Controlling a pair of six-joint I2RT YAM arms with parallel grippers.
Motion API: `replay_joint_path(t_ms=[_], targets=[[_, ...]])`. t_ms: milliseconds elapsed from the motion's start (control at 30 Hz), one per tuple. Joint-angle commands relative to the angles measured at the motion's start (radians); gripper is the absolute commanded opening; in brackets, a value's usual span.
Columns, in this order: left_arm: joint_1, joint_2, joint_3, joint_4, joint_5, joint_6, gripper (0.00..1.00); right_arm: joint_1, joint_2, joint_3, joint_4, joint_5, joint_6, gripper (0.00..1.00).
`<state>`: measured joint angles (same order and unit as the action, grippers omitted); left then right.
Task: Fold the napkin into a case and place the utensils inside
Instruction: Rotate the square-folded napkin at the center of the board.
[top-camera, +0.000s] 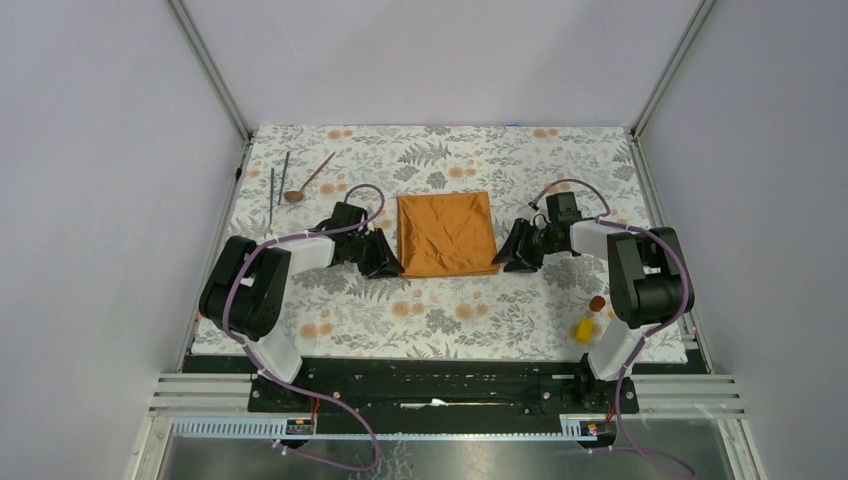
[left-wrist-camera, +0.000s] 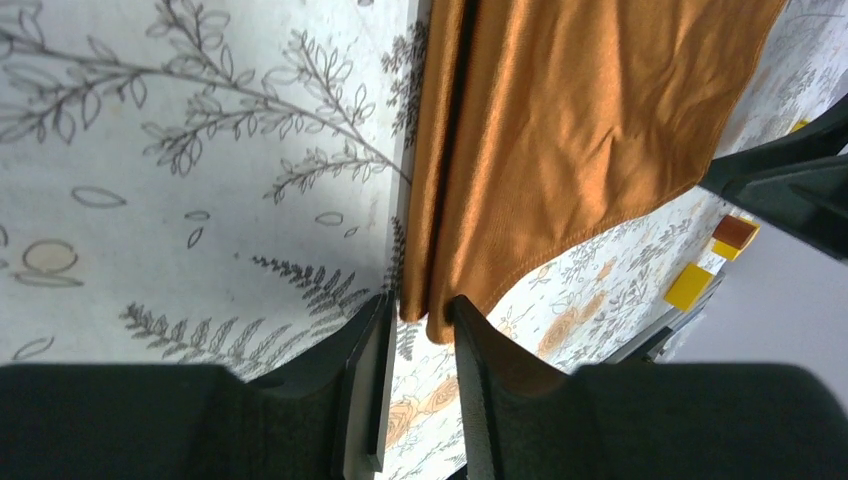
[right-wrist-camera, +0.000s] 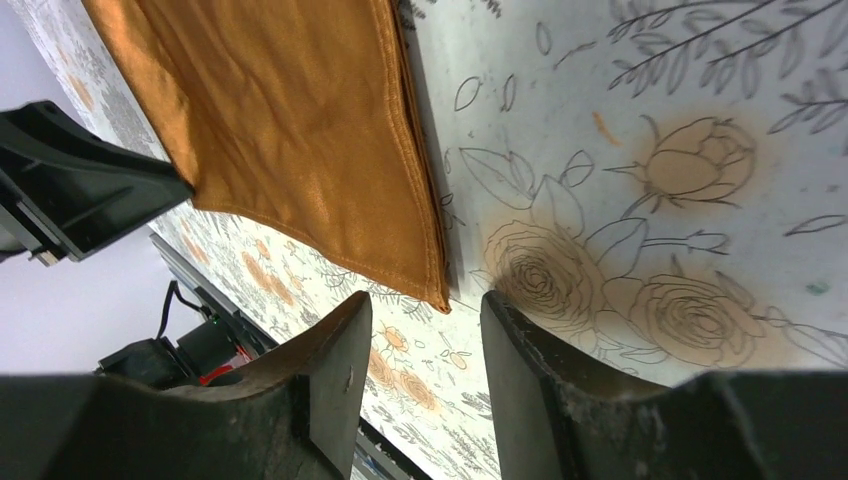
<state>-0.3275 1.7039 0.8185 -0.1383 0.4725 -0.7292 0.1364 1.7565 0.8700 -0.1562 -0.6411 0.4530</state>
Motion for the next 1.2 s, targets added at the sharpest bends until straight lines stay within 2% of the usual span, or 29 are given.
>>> replay_joint_path(t_ms=[0, 100, 200, 300, 733, 1167], targets=[[-0.005, -0.028, -0.057, -0.065, -0.036, 0.012, 0.38, -0.029, -0.012, 0.002, 0.028, -0.01, -0.003, 0.51], [-0.005, -0.061, -0.06, -0.071, -0.018, 0.01, 0.51, -0.035, -0.005, 0.007, 0.035, -0.019, -0.004, 0.51], [-0.005, -0.061, -0.053, -0.068, -0.011, 0.018, 0.54, -0.035, 0.012, 0.002, 0.058, -0.047, 0.01, 0.46], [-0.006, -0.037, -0.051, -0.057, -0.004, 0.018, 0.5, -0.036, 0.027, -0.002, 0.073, -0.065, 0.015, 0.43], [-0.005, 0.002, -0.07, -0.035, -0.036, 0.02, 0.33, -0.035, 0.046, -0.019, 0.101, -0.109, 0.028, 0.39], [-0.005, 0.0, -0.082, -0.035, -0.046, 0.027, 0.29, -0.035, 0.018, -0.016, 0.108, -0.123, 0.036, 0.25]])
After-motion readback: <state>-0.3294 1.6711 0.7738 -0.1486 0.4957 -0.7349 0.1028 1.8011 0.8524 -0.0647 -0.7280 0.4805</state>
